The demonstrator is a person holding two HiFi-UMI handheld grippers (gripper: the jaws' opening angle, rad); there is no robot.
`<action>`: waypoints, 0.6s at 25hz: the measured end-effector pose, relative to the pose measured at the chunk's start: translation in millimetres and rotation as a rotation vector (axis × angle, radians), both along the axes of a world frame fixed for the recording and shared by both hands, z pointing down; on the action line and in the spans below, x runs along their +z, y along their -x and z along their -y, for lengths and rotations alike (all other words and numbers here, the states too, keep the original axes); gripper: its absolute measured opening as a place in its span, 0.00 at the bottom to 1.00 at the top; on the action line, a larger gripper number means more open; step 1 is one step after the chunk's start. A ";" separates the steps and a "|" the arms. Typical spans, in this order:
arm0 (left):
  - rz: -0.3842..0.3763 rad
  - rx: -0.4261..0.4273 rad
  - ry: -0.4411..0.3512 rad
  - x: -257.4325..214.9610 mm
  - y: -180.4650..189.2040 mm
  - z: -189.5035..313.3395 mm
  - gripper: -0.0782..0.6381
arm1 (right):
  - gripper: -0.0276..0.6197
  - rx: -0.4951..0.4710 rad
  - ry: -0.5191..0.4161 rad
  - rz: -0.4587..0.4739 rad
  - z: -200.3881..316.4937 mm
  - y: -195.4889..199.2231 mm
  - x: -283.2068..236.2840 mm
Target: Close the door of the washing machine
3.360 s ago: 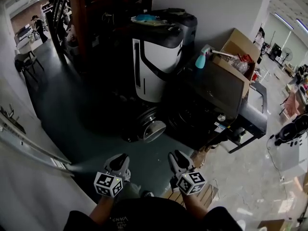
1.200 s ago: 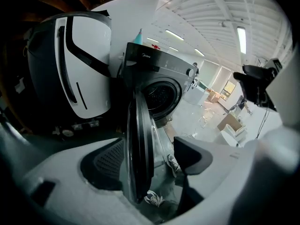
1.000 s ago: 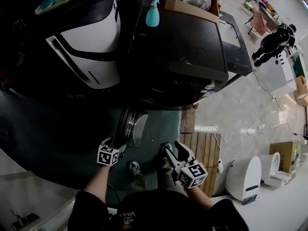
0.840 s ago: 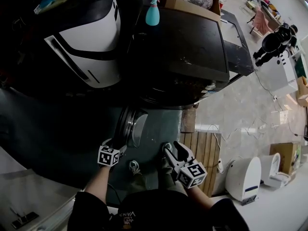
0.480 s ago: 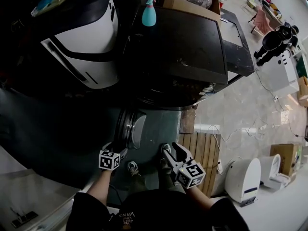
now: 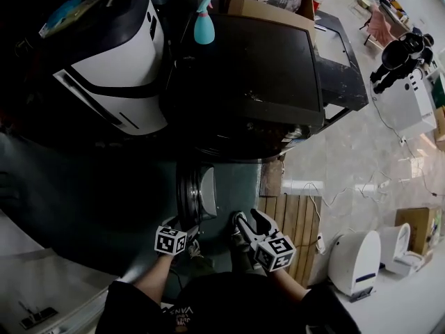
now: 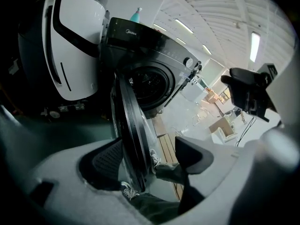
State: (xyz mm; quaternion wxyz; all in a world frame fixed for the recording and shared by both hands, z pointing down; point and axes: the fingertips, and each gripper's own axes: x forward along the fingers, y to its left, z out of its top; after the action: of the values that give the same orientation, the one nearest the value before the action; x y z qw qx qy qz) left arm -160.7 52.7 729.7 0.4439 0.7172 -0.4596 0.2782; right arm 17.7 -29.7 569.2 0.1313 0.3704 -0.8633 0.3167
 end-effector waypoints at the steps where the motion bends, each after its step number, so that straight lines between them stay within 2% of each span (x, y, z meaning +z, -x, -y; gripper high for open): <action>1: -0.009 0.012 0.005 -0.9 -8.8 1.9 0.60 | 0.35 0.000 0.008 -0.002 2.4 -3.5 1.9; 15: -0.114 0.231 0.002 -3.8 -135.7 64.5 0.56 | 0.35 0.072 0.070 -0.050 40.5 -80.3 36.1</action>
State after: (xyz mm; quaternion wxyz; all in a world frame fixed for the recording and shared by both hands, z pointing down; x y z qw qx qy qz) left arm -25.0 -11.8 725.9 0.4349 0.7796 -0.3476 0.2868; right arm 98.0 -70.2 605.3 0.1542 0.4042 -0.8343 0.3418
